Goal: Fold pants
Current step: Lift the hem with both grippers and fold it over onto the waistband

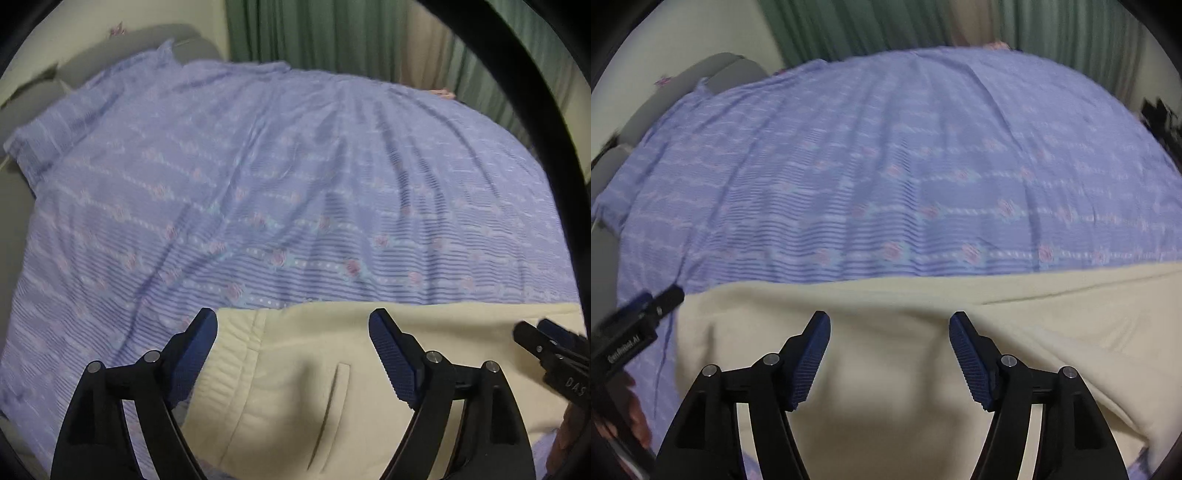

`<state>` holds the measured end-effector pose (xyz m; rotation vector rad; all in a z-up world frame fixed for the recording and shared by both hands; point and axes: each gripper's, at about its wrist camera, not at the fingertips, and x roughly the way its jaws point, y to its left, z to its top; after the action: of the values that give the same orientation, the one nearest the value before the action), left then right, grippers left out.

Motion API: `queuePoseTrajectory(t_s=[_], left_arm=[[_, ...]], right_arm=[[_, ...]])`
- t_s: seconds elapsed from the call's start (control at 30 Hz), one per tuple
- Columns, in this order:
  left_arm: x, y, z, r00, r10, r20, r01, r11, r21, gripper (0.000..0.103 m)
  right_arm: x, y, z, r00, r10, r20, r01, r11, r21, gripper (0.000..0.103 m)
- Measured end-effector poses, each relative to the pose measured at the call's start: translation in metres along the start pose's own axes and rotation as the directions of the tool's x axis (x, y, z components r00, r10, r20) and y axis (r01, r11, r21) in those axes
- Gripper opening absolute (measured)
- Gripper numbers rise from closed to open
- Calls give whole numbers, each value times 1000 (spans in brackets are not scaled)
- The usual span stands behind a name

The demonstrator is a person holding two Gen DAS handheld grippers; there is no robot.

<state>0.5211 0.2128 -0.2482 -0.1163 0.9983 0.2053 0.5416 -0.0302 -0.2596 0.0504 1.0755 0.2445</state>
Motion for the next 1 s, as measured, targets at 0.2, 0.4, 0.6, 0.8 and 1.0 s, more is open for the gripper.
queuePoseTrajectory(t_s=[0.2, 0.4, 0.6, 0.8, 1.0], left_arm=[[-71, -13, -24, 996, -73, 57, 63, 984, 165, 84], [-163, -41, -53, 968, -230, 102, 196, 944, 267, 84], [-245, -92, -75, 946, -297, 134, 245, 919, 308, 87], [-317, -157, -107, 929, -297, 222, 216, 919, 329, 88], [-360, -226, -156, 918, -233, 321, 148, 952, 267, 91]], right_arm=[[-83, 21, -20, 994, 22, 110, -15, 998, -61, 67], [-185, 11, -55, 985, 2, 175, 11, 997, -73, 70], [-275, -28, -93, 973, -5, 229, 11, 1000, -26, 70], [-345, -89, -128, 962, -6, 273, 17, 999, -37, 73], [-388, -167, -154, 958, 67, 278, -45, 995, -83, 73]])
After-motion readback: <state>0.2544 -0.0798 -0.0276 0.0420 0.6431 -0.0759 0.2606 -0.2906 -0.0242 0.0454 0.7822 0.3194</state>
